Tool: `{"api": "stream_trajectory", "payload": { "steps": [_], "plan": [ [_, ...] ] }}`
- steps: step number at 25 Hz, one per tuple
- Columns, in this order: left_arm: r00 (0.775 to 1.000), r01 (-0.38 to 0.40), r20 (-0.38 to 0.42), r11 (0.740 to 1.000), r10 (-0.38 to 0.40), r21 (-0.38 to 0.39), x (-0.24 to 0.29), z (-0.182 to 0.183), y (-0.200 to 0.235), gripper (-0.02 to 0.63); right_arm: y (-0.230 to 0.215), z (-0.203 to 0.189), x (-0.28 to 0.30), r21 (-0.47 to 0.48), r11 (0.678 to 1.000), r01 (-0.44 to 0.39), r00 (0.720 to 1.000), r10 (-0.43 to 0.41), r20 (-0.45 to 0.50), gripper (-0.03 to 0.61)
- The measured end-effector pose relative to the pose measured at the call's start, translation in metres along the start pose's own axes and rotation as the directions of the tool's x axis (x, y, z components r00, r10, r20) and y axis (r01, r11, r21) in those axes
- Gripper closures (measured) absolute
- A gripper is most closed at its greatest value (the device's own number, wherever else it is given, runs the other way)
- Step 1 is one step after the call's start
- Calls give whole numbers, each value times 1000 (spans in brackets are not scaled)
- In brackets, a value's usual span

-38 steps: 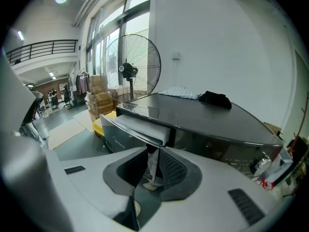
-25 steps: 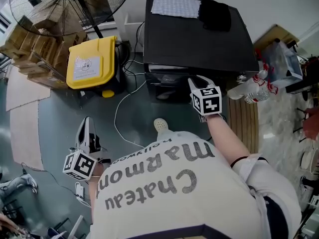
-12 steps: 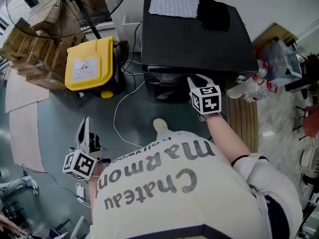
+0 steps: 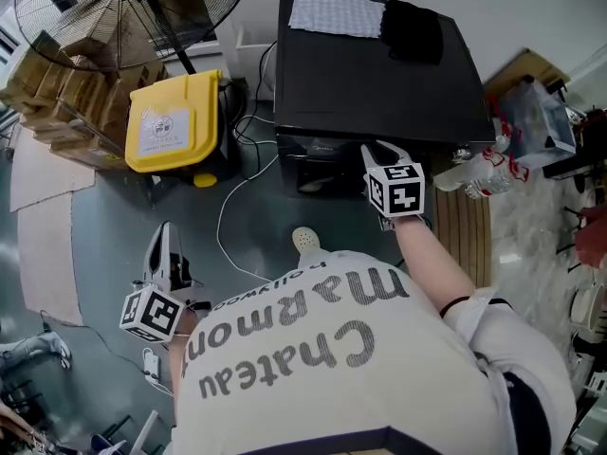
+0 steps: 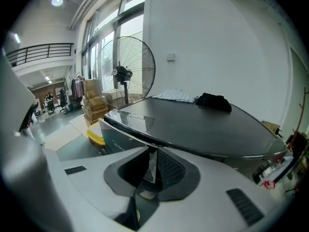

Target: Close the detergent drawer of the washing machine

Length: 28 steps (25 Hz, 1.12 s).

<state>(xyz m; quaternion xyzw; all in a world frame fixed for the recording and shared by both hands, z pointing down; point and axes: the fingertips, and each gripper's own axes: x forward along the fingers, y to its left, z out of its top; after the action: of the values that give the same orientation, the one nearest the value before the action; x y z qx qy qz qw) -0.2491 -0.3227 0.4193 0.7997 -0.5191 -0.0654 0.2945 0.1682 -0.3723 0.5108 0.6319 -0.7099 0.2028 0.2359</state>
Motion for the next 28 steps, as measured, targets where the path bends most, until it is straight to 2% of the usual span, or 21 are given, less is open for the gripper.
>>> {"api": "stream_trajectory", "payload": {
  "steps": [12,22,28],
  "plan": [
    [1000,9,15,1000,-9,-3,6,3,0,606,-1,0,3,-42,999,24,1000,-24,-17,499],
    [999,15,31,1000,-15,0,-11,0,-7,606,1,-4,5,-26,999,36,998,-38,-53,486],
    [998,-1,65,1000,-1,28,-37,6,-14,606,0,-8,3,57,994,92,994,-88,-65,486]
  ]
}}
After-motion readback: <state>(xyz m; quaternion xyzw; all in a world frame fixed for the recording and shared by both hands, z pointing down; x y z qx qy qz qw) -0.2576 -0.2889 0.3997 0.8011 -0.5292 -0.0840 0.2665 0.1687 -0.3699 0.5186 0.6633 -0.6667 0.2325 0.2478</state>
